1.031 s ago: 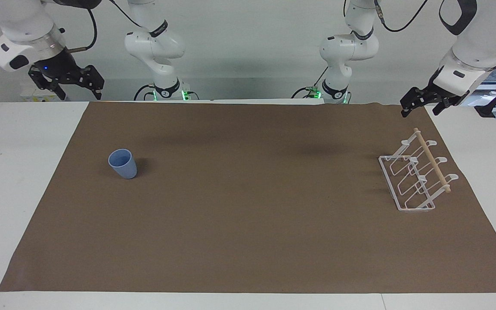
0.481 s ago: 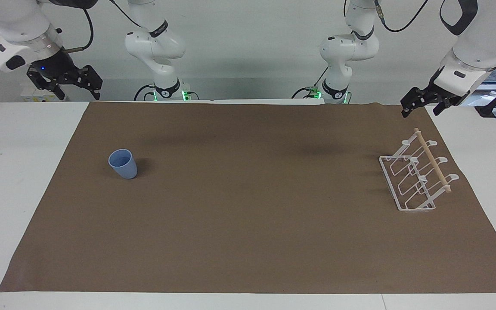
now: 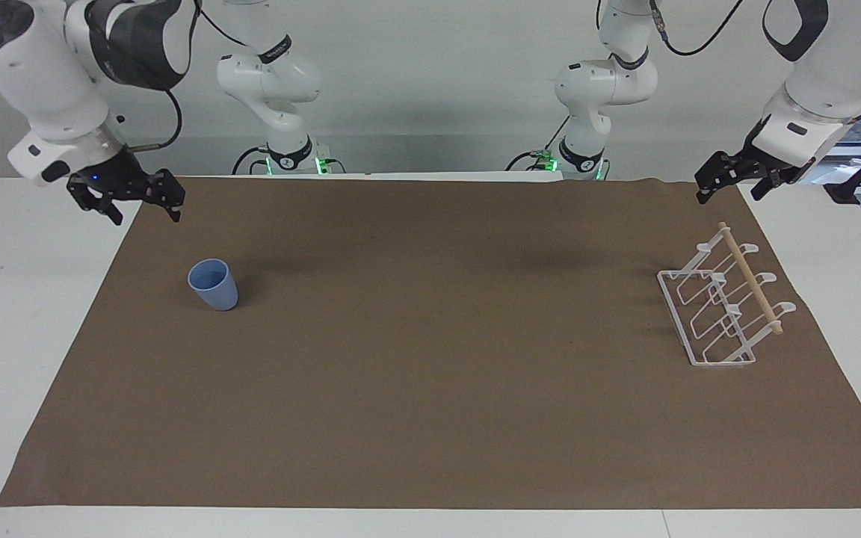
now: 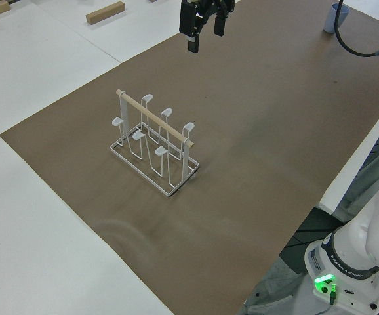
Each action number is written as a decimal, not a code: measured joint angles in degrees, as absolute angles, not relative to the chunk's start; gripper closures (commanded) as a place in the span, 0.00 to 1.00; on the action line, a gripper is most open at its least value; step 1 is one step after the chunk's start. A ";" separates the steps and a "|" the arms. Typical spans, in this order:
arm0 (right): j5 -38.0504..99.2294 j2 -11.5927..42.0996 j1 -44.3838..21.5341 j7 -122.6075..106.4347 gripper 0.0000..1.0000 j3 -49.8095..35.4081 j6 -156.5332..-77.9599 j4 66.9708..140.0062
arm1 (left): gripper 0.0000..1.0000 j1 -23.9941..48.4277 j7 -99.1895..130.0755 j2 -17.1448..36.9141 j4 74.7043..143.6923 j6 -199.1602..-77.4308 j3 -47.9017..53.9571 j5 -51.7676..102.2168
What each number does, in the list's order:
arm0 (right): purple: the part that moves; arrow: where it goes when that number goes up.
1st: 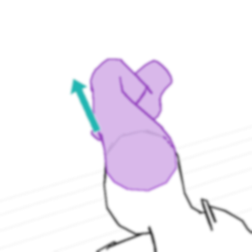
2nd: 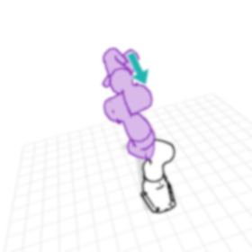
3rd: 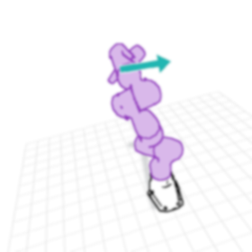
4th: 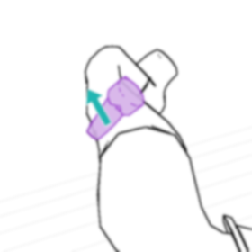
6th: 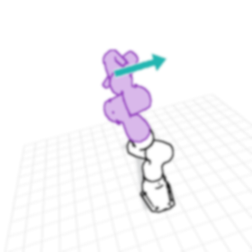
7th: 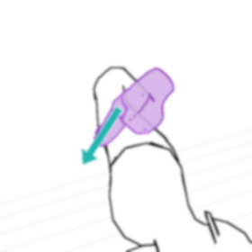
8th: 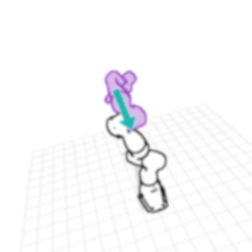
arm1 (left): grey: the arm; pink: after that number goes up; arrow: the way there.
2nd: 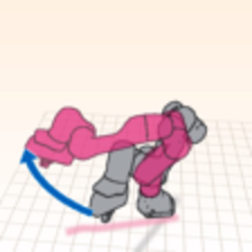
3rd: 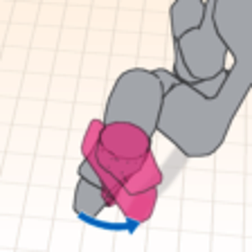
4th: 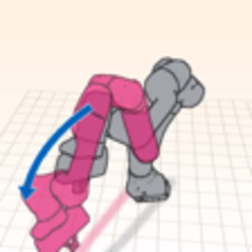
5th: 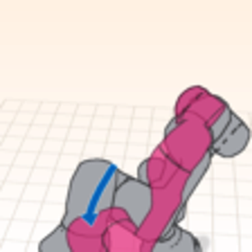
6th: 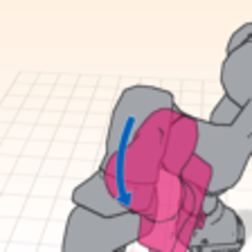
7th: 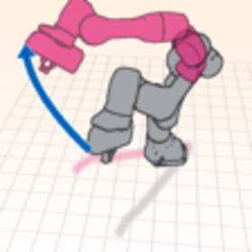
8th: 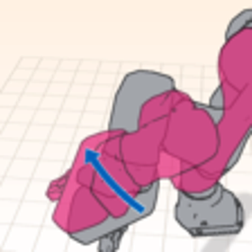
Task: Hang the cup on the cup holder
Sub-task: 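Reach the right gripper toward the light blue cup, then grasp the blue cup rim with the right gripper, then lift the cup and carry it toward the left gripper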
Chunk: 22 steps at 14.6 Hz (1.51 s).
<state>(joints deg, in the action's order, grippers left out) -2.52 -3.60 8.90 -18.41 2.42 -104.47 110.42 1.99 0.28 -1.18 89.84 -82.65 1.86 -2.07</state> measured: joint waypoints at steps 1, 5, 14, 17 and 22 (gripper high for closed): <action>-2.51 -2.98 10.19 -20.71 0.05 2.46 -108.80 113.99 | 0.00 1.99 0.28 -1.18 89.84 -82.63 1.86 -2.07; -2.47 -0.21 12.37 -23.70 0.15 2.63 -116.89 121.67 | 0.00 2.00 0.28 -1.18 89.84 -82.49 2.02 -2.07; -2.31 3.25 11.37 -23.68 0.41 1.83 -122.13 123.13 | 0.00 2.01 0.49 -1.39 89.81 -80.83 2.32 -2.07; -2.29 4.02 10.23 -23.64 0.75 1.74 -122.23 123.55 | 0.00 2.01 0.76 -1.50 89.81 -80.61 2.41 -2.07; -2.18 3.93 10.05 -23.64 1.00 1.71 -122.17 124.07 | 0.00 2.01 1.06 -1.51 89.79 -80.55 2.41 -2.07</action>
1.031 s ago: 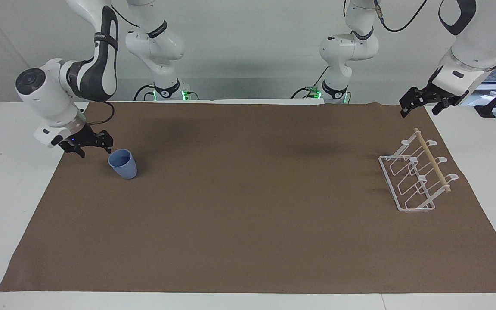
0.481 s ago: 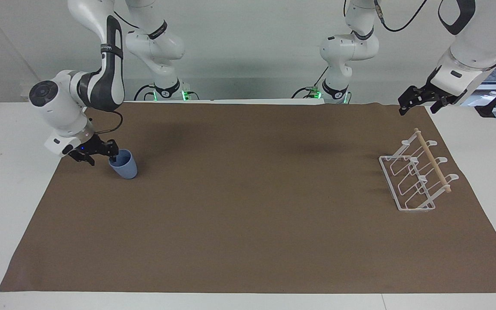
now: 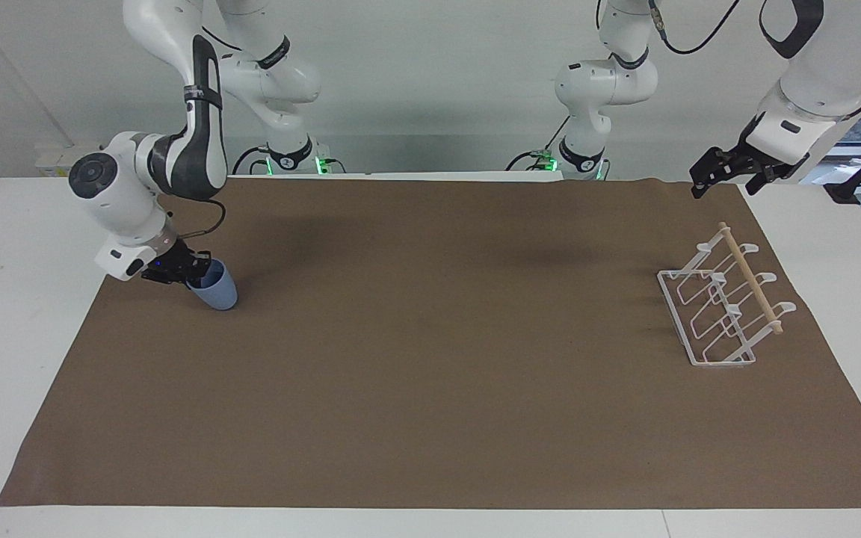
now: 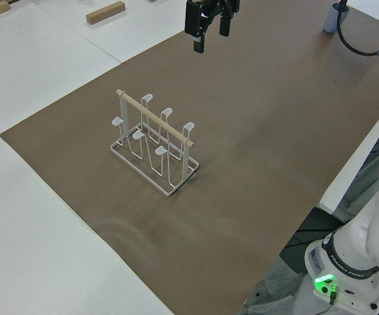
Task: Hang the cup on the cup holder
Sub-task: 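Lift the cup and carry it toward the left gripper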
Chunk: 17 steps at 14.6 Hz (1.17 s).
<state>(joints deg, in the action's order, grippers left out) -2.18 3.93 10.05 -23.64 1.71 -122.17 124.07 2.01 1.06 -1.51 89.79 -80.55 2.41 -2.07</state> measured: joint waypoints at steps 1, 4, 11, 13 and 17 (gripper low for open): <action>-2.19 3.93 10.01 -23.64 1.00 1.70 -121.92 124.01 | 0.00 2.01 1.15 -1.51 89.78 -80.55 2.41 -2.07; 4.94 3.96 7.59 -24.39 1.00 1.56 -115.00 119.99 | 0.00 2.01 1.81 -1.51 89.78 -80.54 2.41 -2.07; 51.35 3.96 -6.70 -22.01 1.00 0.78 -106.84 112.50 | 0.00 1.90 14.08 -1.51 89.78 -80.44 2.35 1.21; 61.32 4.12 -13.31 -15.40 1.00 0.67 -111.18 112.46 | 0.00 1.99 26.56 -1.52 89.78 -80.42 2.55 6.70; 74.60 4.75 -30.26 -1.48 1.00 0.48 -129.67 112.50 | 0.00 2.36 53.74 -1.59 89.63 -80.42 3.33 17.11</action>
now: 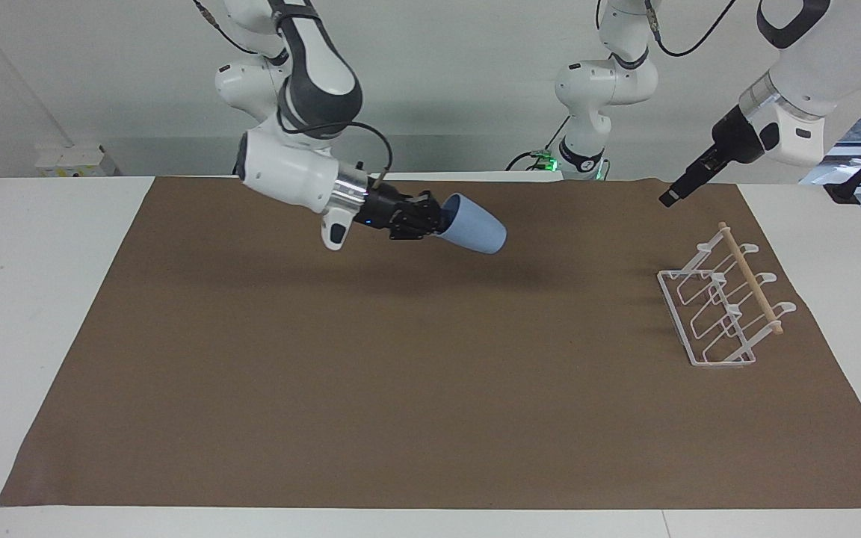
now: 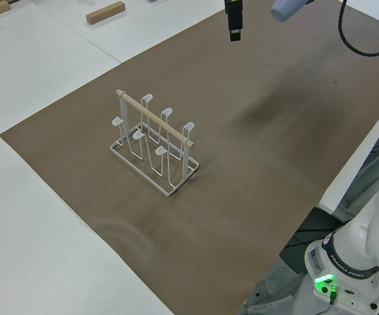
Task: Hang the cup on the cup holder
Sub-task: 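Lift the cup and carry it toward the left gripper, then grasp the cup with the left gripper while the right gripper releases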
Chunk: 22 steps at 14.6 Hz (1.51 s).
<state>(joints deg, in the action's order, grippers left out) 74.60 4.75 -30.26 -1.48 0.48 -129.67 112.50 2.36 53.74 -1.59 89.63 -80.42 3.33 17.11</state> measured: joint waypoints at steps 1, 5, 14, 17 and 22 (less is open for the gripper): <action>77.13 4.96 -34.05 0.44 1.00 0.43 -133.62 112.52 | 0.00 2.98 60.65 -1.62 89.60 -80.60 3.56 18.10; 82.97 5.44 -41.36 6.00 1.00 0.48 -140.37 112.53 | 0.00 9.47 85.58 -1.75 90.26 -83.99 4.48 18.53; 85.27 5.87 -43.71 6.32 1.00 0.68 -143.96 112.31 | 0.71 17.24 94.15 -6.08 105.44 -96.16 4.72 18.53; 85.29 5.90 -43.84 6.35 1.00 0.71 -143.93 112.51 | 1.00 17.92 94.00 -6.12 107.58 -98.54 4.70 18.33; 85.30 5.90 -43.84 7.35 0.01 0.86 -144.23 112.24 | 1.00 18.08 93.99 -6.24 107.35 -98.88 4.71 18.38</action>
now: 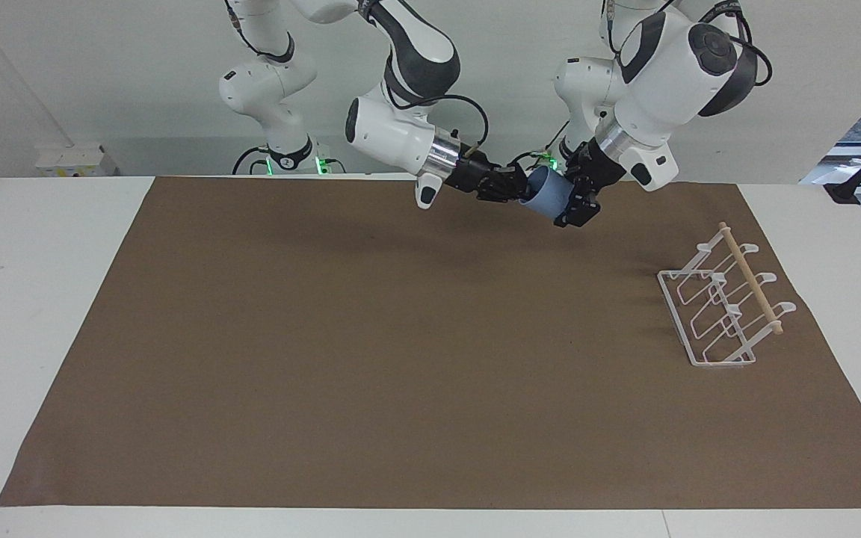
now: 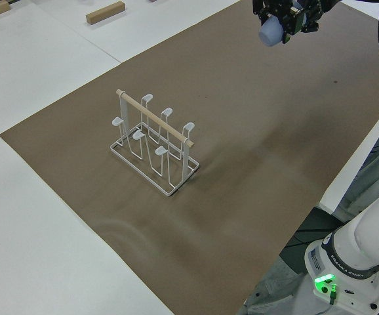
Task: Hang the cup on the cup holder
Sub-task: 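Grasp the cup with the left gripper while the right gripper releases, then carry the cup to the rack while the right gripper withdraws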
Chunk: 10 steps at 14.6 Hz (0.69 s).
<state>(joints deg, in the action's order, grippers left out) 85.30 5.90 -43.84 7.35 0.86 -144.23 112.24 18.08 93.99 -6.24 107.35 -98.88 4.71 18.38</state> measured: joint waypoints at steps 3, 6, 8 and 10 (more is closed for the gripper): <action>85.29 5.90 -43.09 7.36 0.01 1.37 -145.96 112.20 | 1.00 18.16 94.09 -6.23 106.95 -98.92 4.68 15.12; 79.66 5.88 -36.98 6.58 0.01 1.48 -143.30 111.92 | 1.00 18.23 94.48 -5.90 106.89 -98.98 4.53 3.82; 67.78 5.79 -29.87 5.86 0.01 1.89 -137.79 111.74 | 1.00 18.34 94.45 -5.21 106.99 -97.92 4.52 -8.09; 55.63 5.38 -23.58 5.58 0.01 2.13 -131.69 111.69 | 1.00 19.31 94.34 -3.49 107.12 -96.68 4.53 -22.70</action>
